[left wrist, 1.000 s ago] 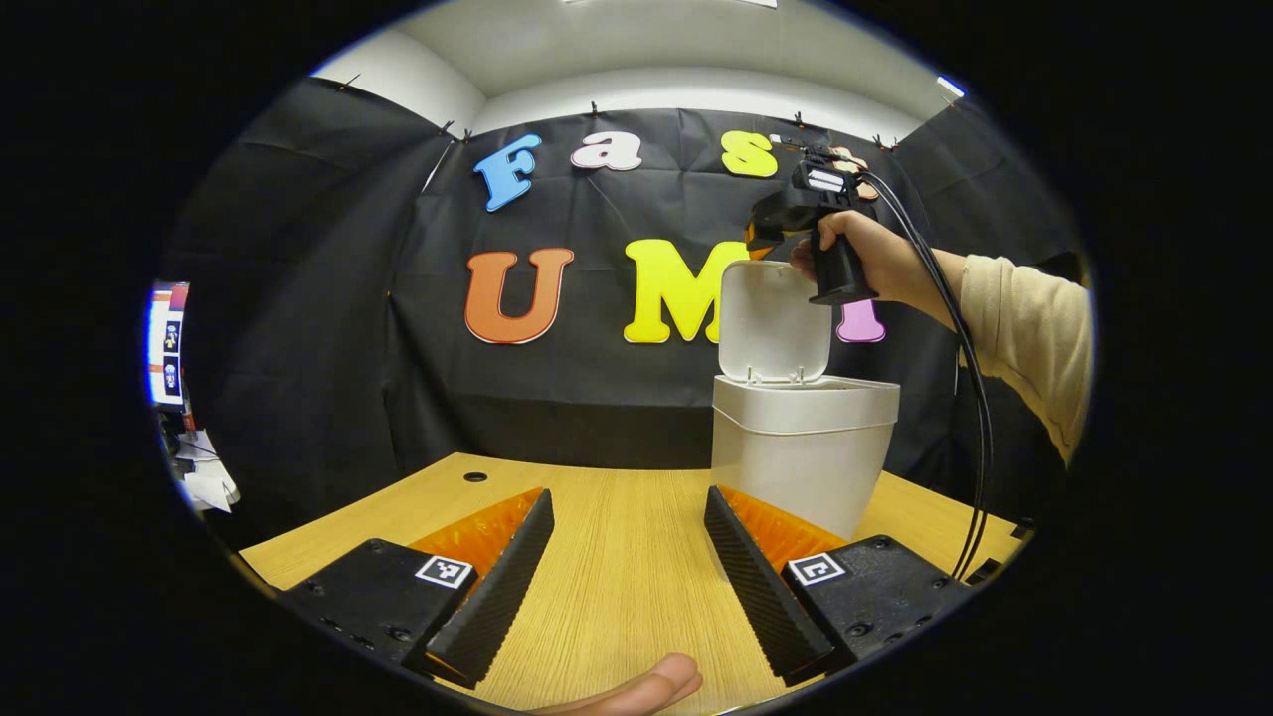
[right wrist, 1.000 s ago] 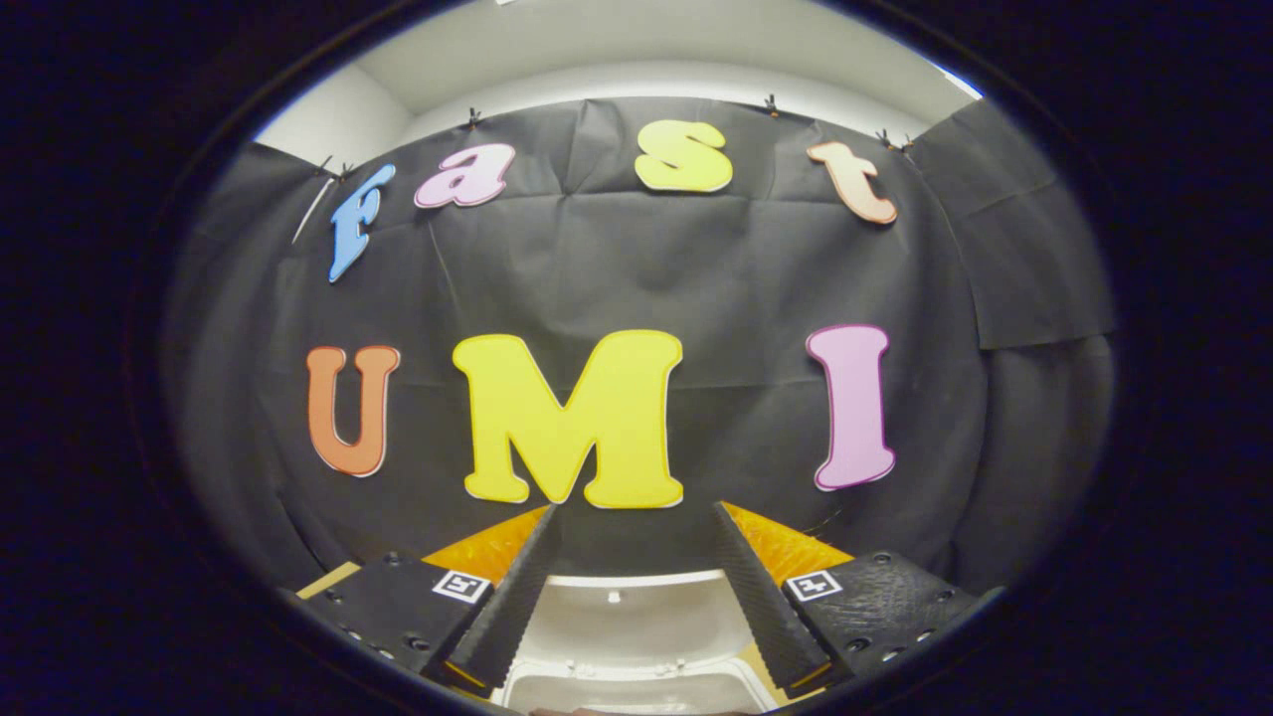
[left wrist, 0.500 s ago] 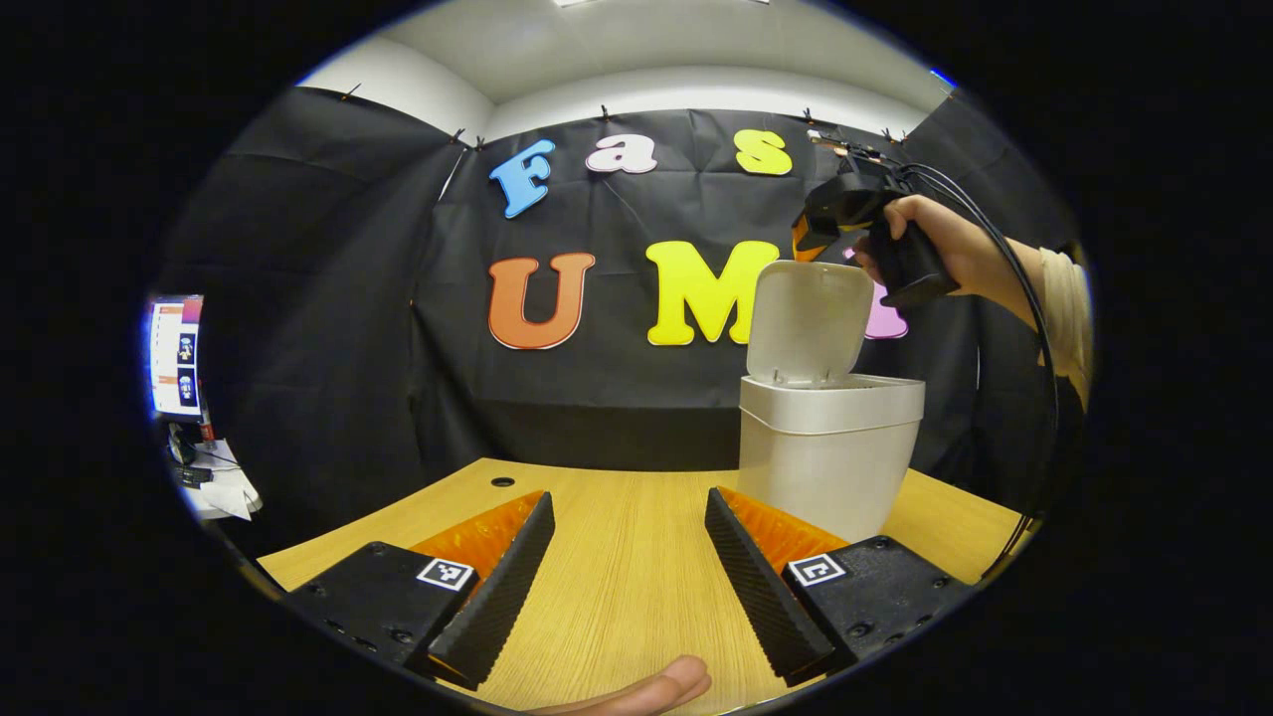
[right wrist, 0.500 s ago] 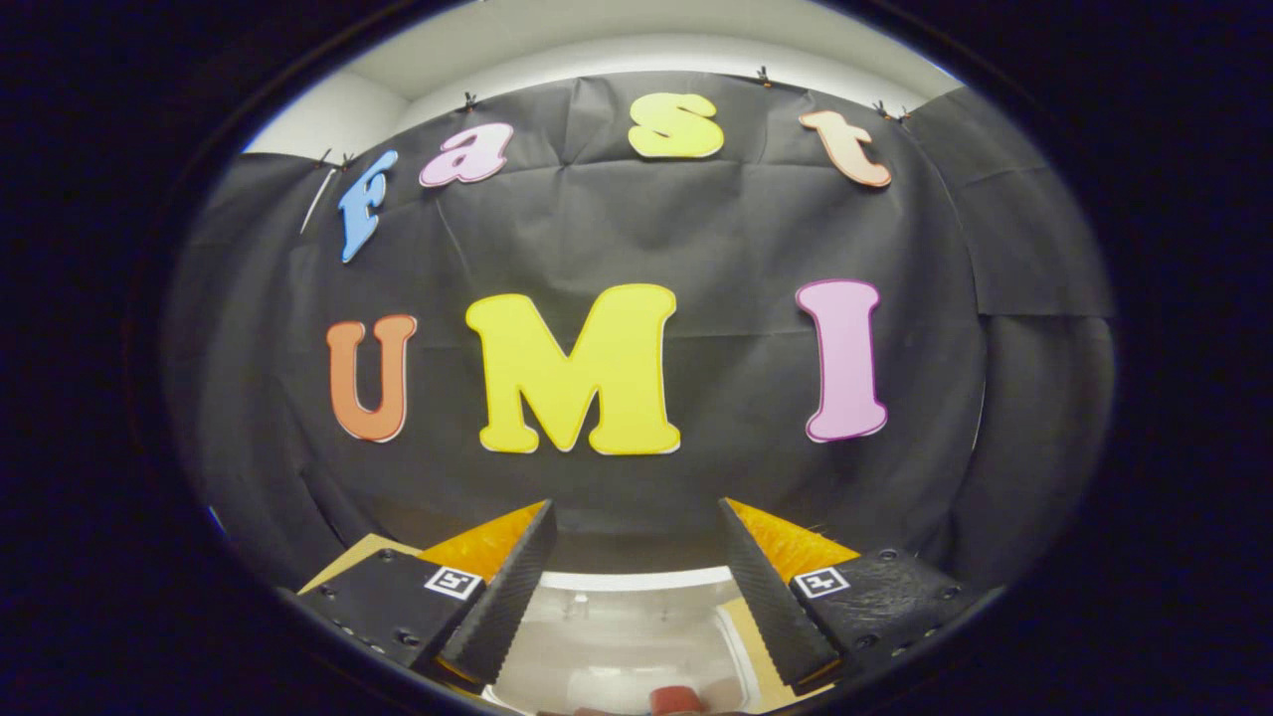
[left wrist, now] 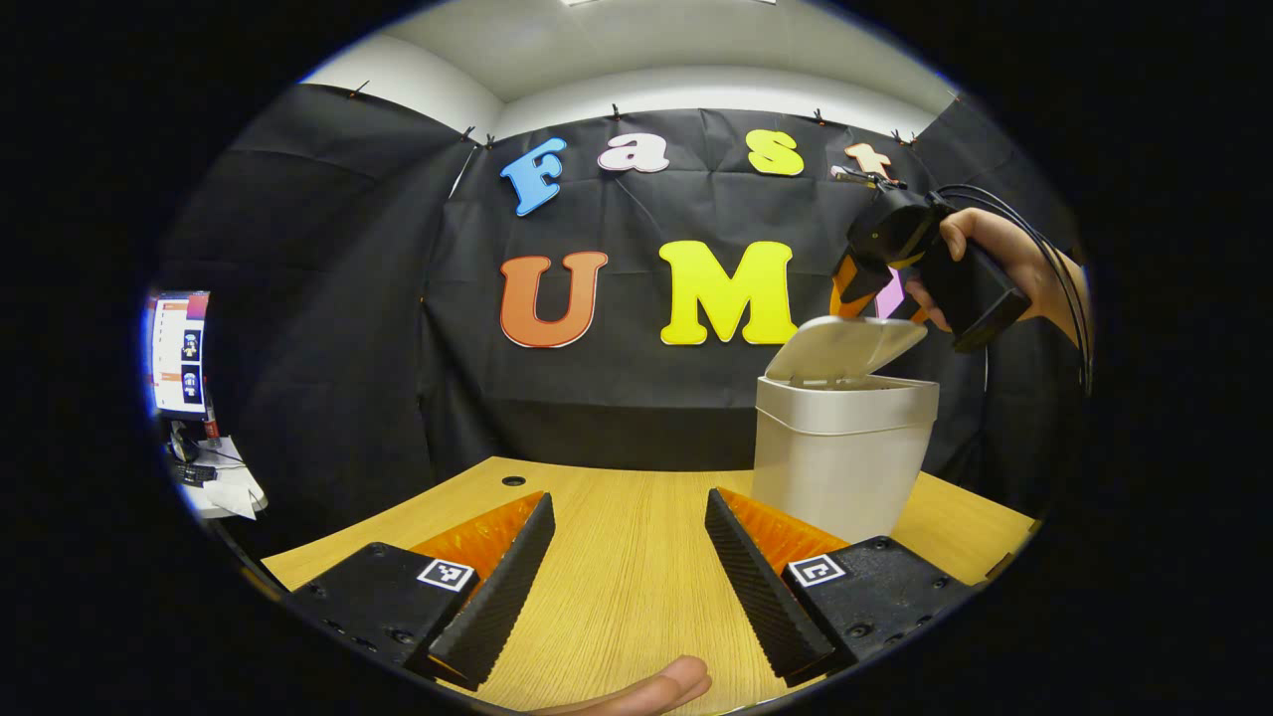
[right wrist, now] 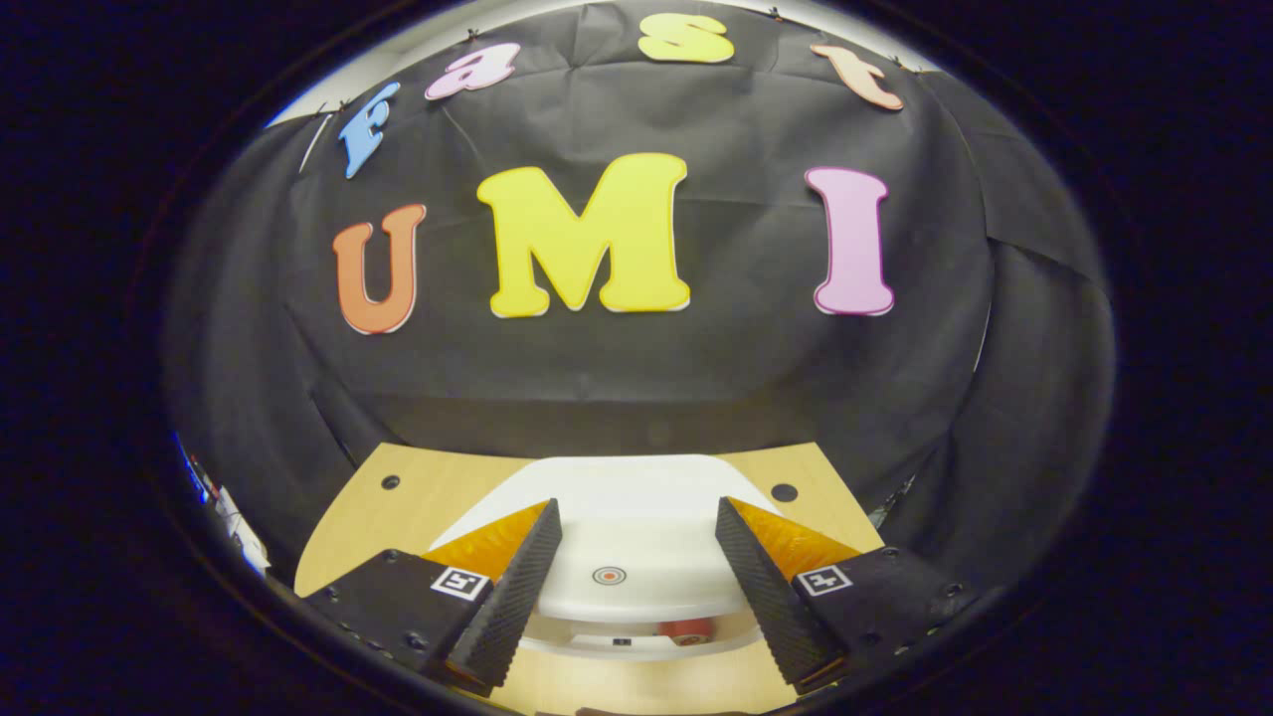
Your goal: Press the lid of the desktop garbage bin to open it, pick up the crumpled paper on the desktop and throw it into the bin, then pick up the pop can on the desktop and drop it into the bin, and finally close the garbage bin lid.
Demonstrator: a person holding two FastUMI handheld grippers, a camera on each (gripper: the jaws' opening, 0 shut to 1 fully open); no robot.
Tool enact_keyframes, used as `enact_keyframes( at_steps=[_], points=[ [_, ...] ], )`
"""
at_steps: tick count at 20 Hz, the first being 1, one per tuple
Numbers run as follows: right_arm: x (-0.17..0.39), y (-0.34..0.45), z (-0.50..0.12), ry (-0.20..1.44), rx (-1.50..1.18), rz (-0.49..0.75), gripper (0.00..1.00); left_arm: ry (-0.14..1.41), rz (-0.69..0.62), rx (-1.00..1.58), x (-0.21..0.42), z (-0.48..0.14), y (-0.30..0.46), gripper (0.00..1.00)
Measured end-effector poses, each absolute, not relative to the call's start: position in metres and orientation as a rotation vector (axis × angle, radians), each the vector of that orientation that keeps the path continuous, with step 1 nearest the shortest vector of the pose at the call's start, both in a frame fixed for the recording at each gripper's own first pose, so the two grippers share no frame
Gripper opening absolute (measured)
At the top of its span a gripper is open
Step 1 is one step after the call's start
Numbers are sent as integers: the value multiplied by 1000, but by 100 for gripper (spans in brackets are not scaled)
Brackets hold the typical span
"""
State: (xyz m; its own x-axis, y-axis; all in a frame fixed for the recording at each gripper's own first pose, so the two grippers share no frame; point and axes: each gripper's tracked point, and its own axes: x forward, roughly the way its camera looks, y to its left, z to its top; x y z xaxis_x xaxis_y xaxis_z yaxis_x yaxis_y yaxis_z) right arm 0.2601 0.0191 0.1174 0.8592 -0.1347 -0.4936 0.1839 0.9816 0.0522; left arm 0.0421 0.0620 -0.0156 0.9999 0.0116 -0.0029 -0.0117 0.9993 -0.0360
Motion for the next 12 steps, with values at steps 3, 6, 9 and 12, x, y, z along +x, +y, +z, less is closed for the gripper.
enact_keyframes(
  at_steps=[3, 6, 9, 12],
  points=[
    [254, 20, 104, 566, 84, -163, 96, 7, 8, -52, 43, -17, 62, 98],
    [244, 22, 86, 621, 113, -151, 96, -1, 1, -33, 42, -14, 58, 98],
    [239, 22, 84, 611, 85, -134, 96, -3, 0, -17, 42, -16, 55, 98],
    [238, 20, 83, 561, 111, -145, 96, 7, -1, -21, 43, -18, 54, 98]
  ],
)
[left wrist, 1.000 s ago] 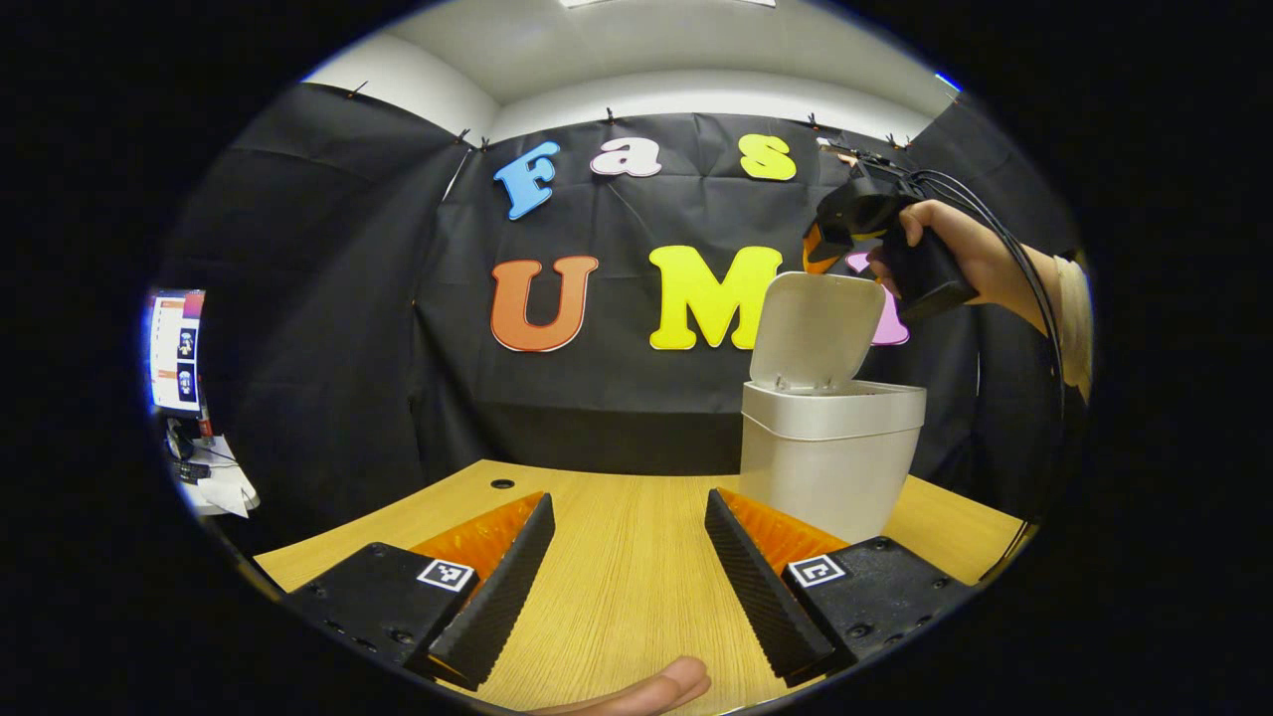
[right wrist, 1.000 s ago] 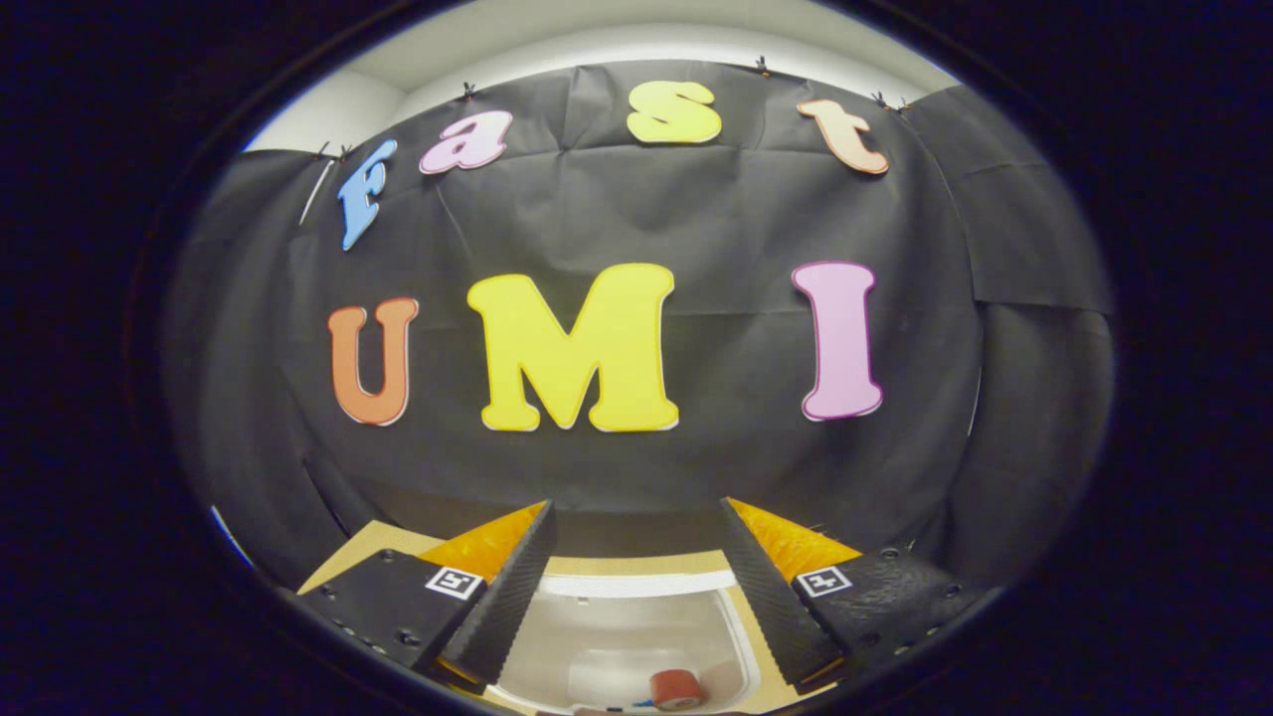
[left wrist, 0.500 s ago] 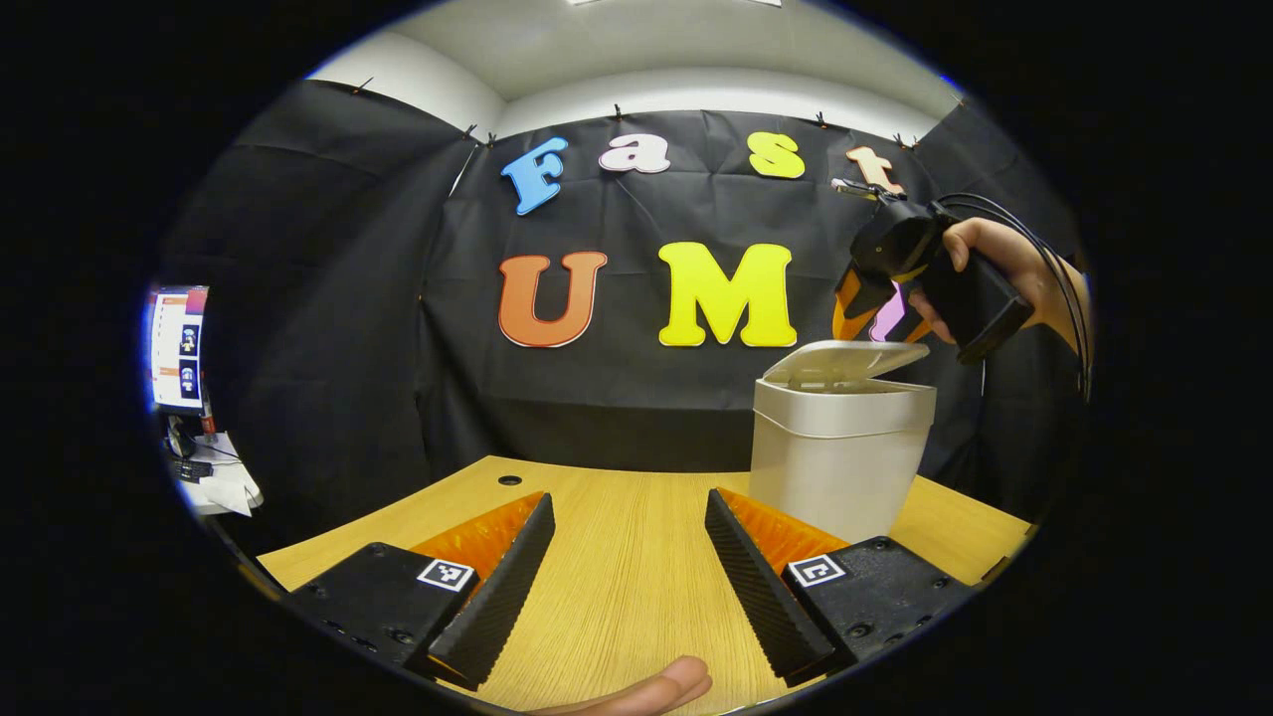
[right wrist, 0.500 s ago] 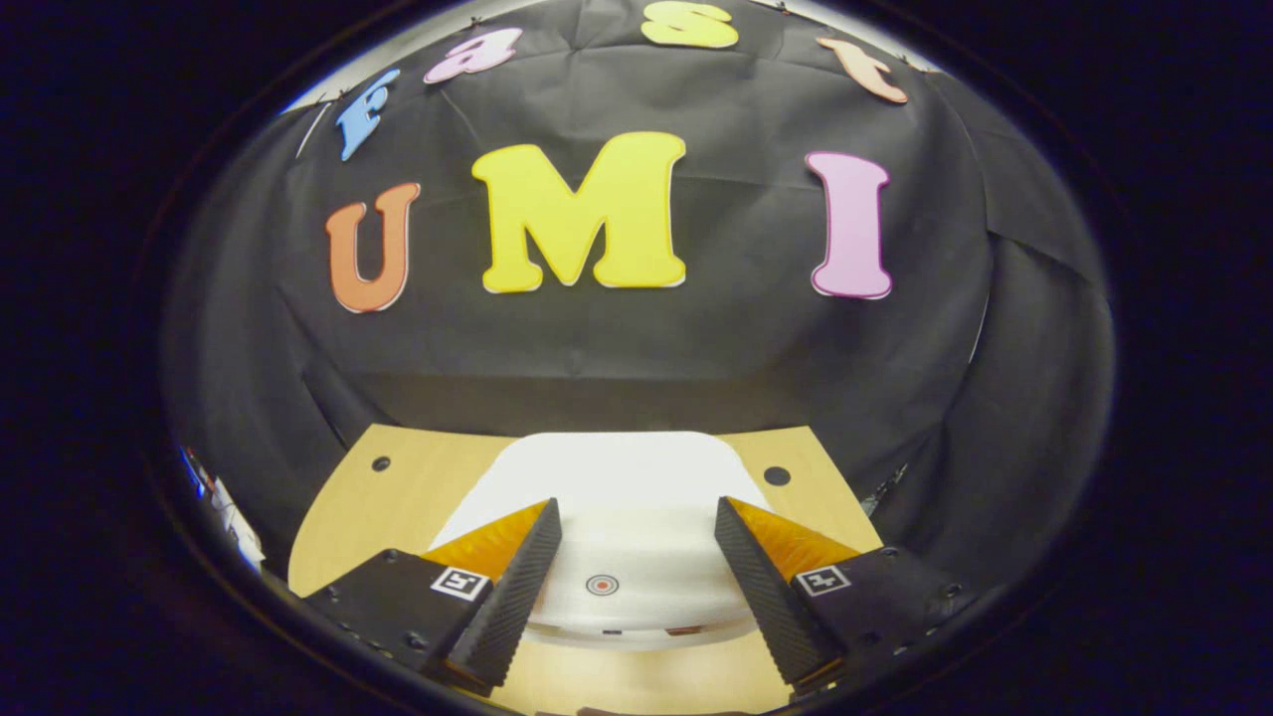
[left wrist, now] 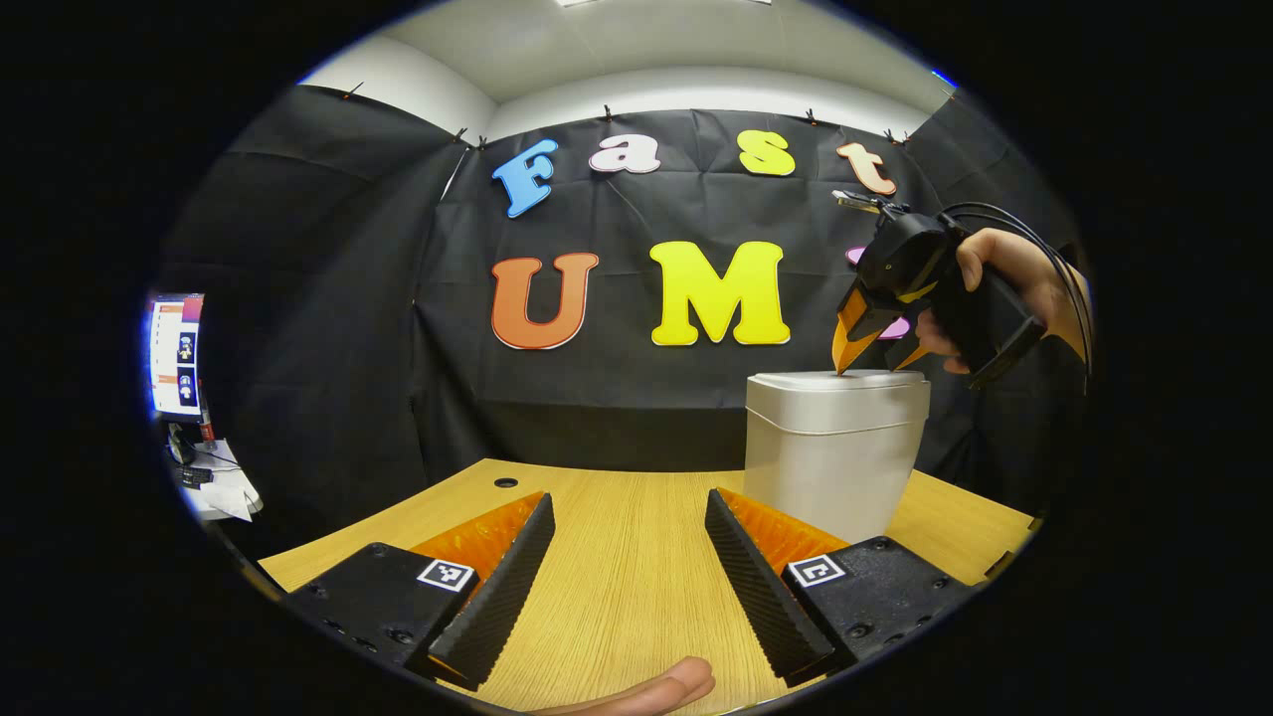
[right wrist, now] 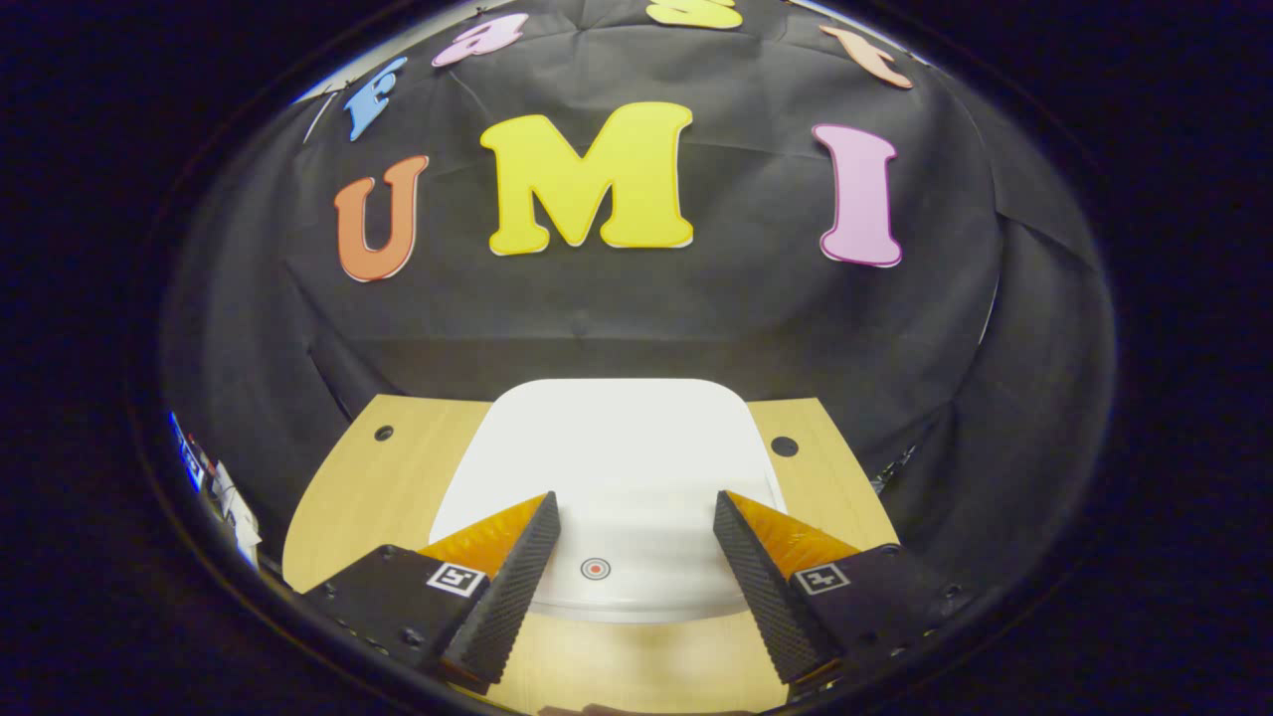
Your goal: Press the lid of the desktop garbage bin to open it, pick up the crumpled paper on the desktop and throw it into the bin, then pick up the pop can on the desktop and drop it into the bin, and finally close the garbage bin lid.
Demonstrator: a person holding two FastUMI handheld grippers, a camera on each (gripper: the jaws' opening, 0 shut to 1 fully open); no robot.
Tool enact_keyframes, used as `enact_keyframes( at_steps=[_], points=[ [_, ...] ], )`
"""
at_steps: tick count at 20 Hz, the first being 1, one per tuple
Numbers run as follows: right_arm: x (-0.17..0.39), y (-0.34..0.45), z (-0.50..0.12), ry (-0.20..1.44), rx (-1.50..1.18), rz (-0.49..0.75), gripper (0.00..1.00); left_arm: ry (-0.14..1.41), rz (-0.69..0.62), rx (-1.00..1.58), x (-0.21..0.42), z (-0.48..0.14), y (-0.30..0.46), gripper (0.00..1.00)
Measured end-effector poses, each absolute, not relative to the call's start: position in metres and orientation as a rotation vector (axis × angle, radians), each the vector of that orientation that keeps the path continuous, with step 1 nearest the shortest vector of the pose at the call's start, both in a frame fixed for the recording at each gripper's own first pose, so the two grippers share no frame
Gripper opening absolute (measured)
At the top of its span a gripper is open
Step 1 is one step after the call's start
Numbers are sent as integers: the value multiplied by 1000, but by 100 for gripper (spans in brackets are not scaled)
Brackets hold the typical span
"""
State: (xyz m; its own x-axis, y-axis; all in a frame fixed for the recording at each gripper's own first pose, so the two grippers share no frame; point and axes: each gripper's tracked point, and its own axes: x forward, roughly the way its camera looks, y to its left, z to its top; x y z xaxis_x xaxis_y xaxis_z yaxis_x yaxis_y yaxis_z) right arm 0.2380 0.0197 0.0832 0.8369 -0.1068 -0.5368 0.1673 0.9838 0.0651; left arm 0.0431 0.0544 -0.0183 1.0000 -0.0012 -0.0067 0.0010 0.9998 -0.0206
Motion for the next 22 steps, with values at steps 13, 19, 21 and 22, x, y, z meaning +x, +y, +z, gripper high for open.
enact_keyframes(
  at_steps=[13, 19, 21, 22],
  points=[
    [235, 20, 71, 259, 75, -112, 99, 64, -4, -26, 53, -38, 41, 99],
    [230, 19, 76, 29, 98, -80, 96, 8, -5, 2, 52, -29, 26, 98],
    [217, 15, 74, -14, 81, -89, 96, 15, 4, 3, 53, -32, 22, 98],
    [206, 15, 75, -30, 79, -81, 96, 18, 10, 13, 53, -33, 21, 98]
  ],
)
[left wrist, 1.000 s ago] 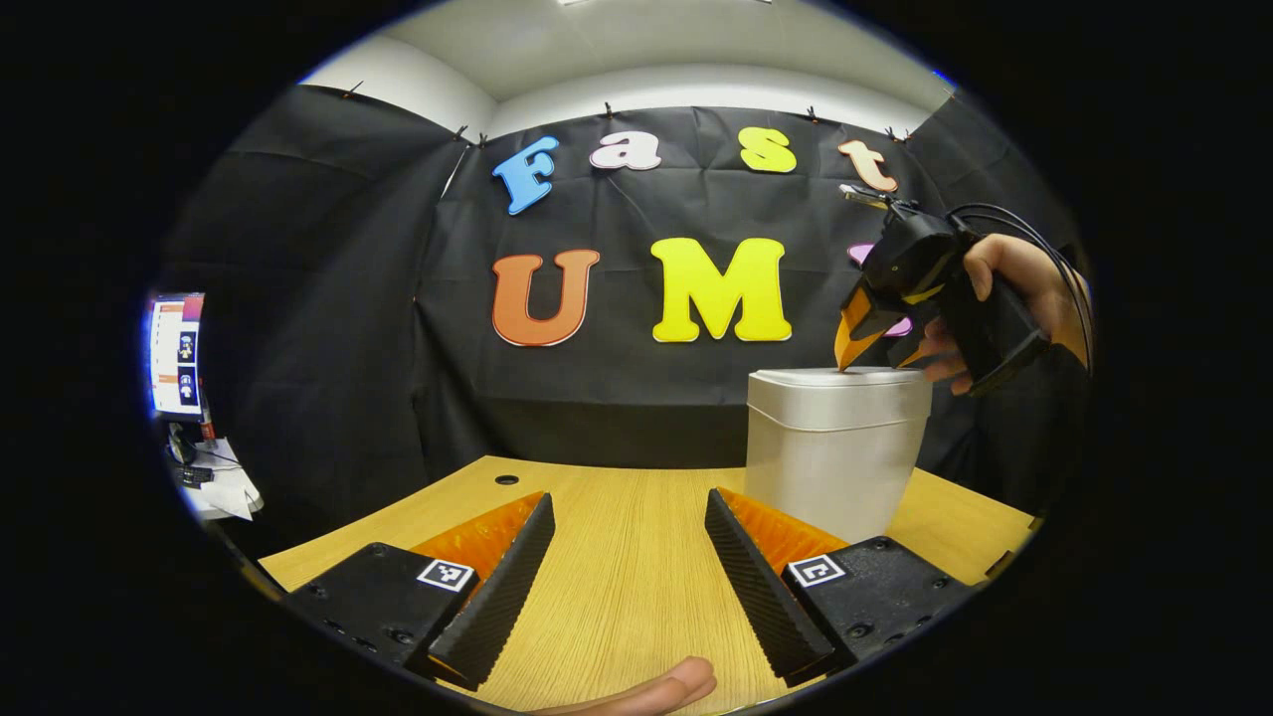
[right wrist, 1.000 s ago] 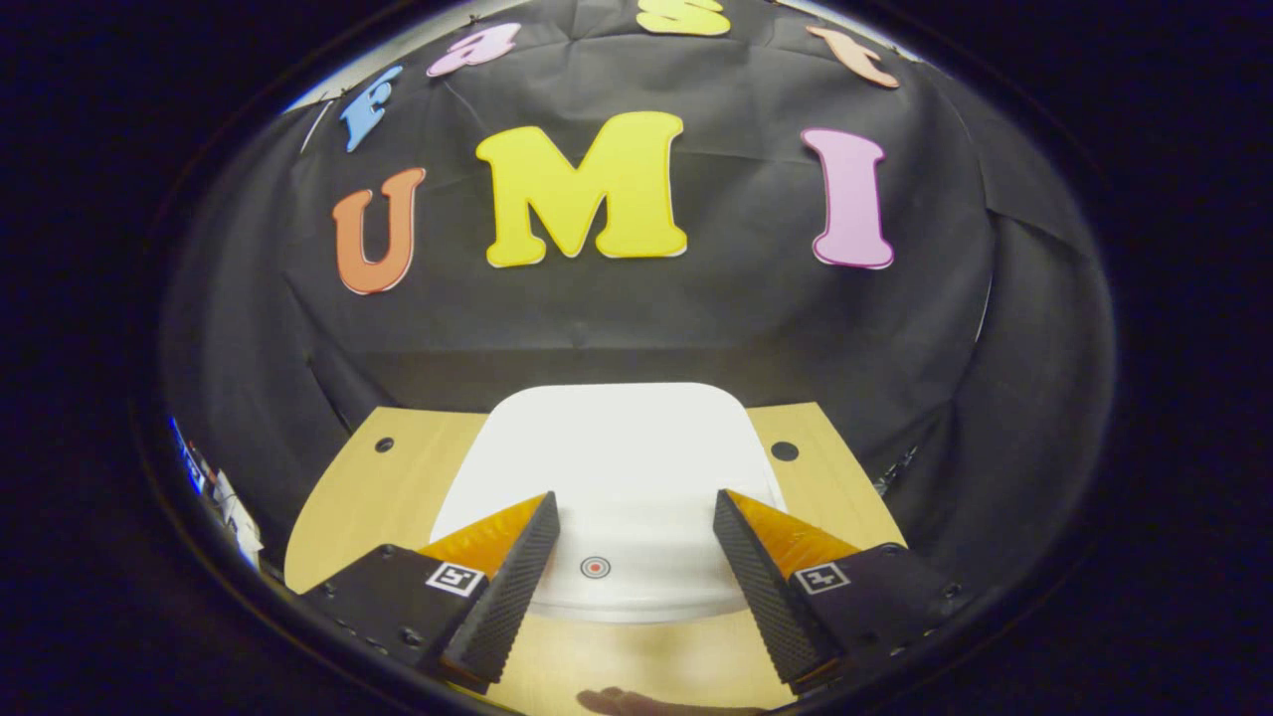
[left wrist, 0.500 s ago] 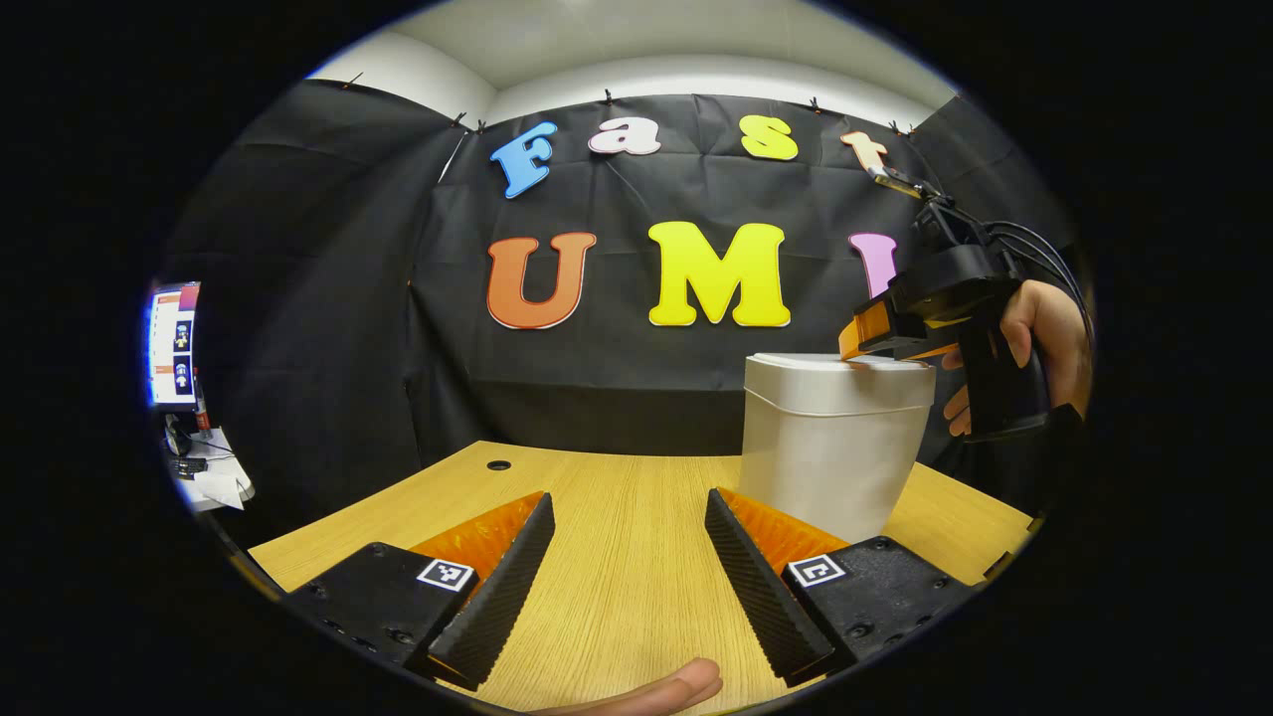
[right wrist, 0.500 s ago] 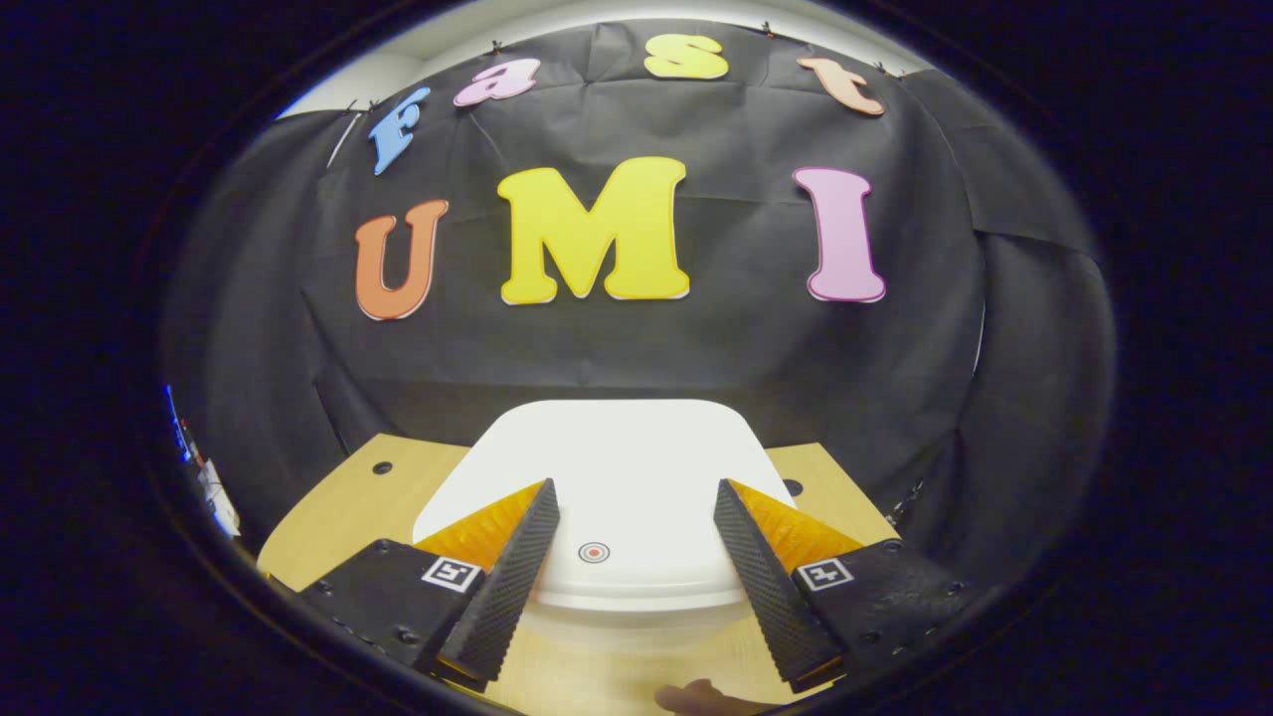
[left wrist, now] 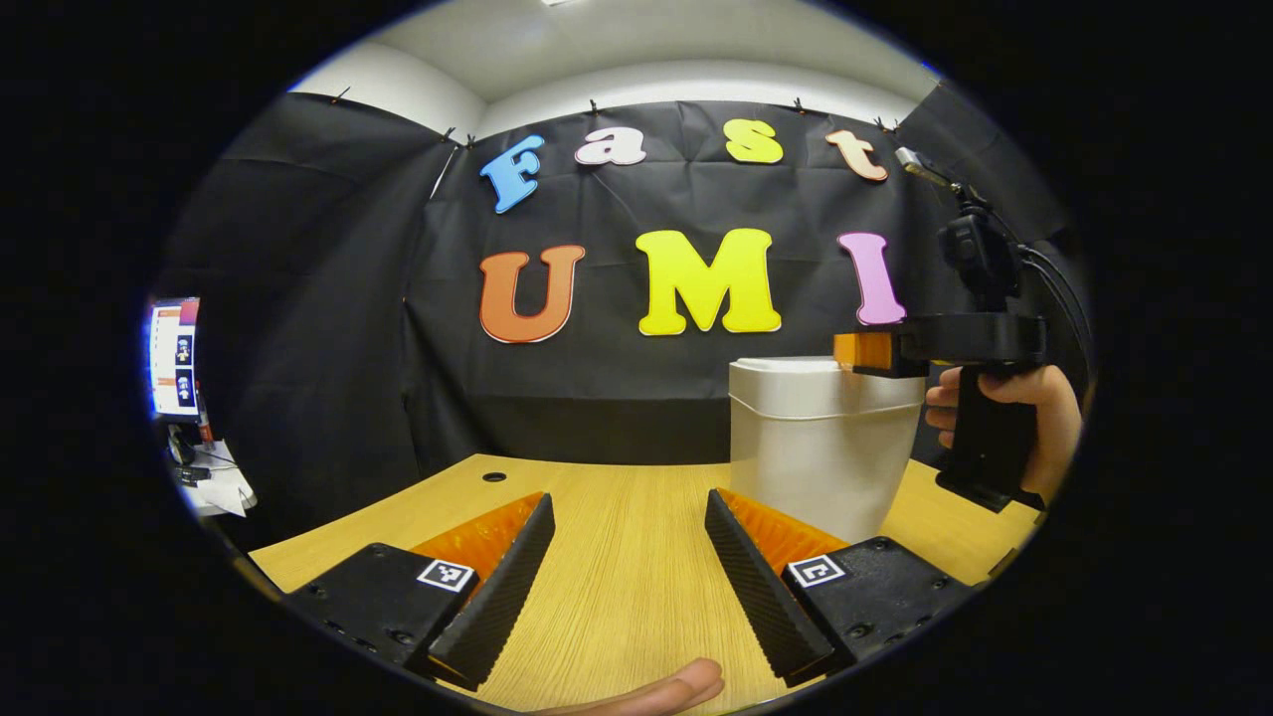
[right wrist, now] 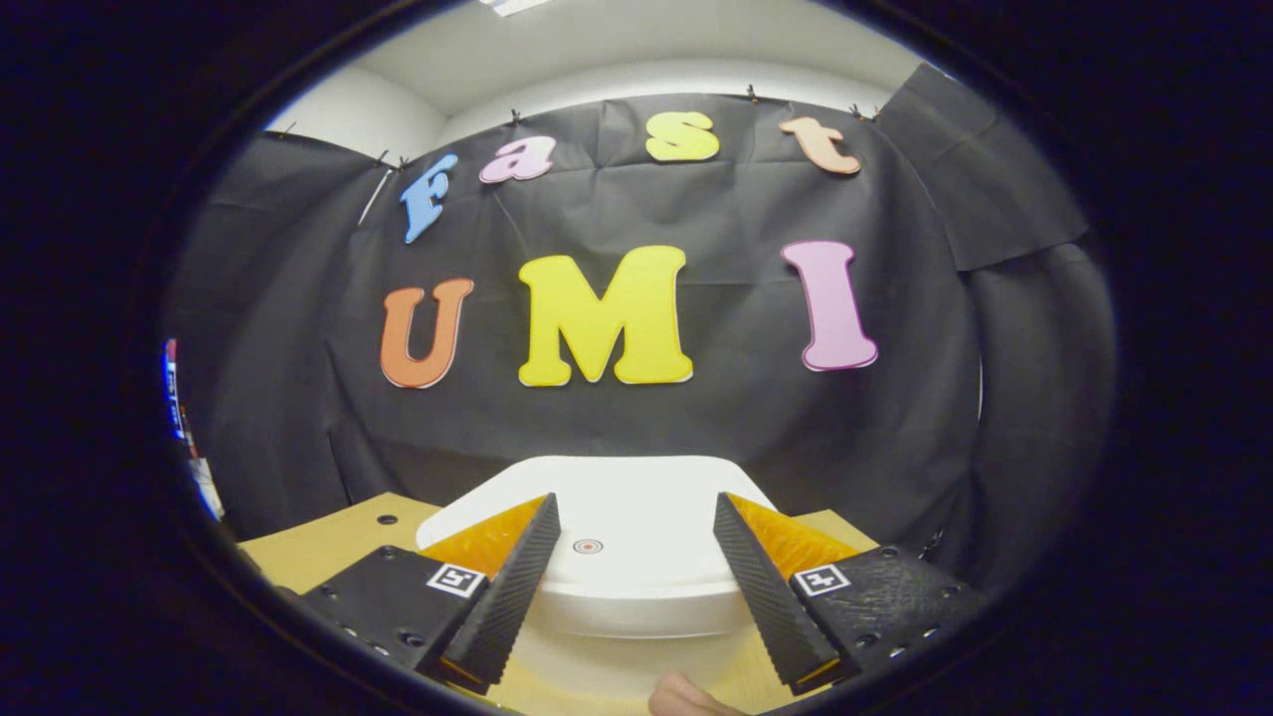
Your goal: Press the lid of the desktop garbage bin to open it, pick up the crumpled paper on the desktop and throw it into the bin, then pick up the pop can on the desktop and drop it into the bin, and finally close the garbage bin lid.
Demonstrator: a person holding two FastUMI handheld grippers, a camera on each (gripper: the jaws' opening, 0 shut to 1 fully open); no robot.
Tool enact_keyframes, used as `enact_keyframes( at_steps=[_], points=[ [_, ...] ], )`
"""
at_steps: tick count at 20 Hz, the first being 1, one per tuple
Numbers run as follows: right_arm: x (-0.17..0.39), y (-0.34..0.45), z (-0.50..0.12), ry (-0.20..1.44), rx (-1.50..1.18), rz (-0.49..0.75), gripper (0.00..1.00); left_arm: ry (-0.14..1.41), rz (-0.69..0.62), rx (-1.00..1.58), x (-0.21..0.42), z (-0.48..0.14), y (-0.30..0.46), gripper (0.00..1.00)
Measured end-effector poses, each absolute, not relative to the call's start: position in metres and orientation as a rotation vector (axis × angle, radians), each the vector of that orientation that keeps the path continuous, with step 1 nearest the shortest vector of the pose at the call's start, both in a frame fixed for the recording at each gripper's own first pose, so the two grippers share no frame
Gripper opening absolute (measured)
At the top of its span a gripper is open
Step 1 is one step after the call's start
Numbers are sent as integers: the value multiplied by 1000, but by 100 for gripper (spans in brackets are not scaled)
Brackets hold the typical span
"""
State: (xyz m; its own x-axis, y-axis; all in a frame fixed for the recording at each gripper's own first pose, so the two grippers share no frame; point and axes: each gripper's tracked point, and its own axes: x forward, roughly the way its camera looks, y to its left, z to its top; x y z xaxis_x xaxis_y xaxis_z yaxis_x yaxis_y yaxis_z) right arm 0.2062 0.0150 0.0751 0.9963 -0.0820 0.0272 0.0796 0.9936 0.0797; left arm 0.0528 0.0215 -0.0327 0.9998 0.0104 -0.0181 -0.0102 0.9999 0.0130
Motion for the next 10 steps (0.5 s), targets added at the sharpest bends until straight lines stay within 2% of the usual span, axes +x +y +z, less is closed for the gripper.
enact_keyframes(
  at_steps=[5, 10],
  points=[
    [139, 8, 54, -24, 29, -5, 94, 9, 38, 43, 48, -30, 11, 98],
    [79, -36, 32, -63, 24, -18, 94, 4, 32, 71, 42, -27, -5, 99]
  ],
)
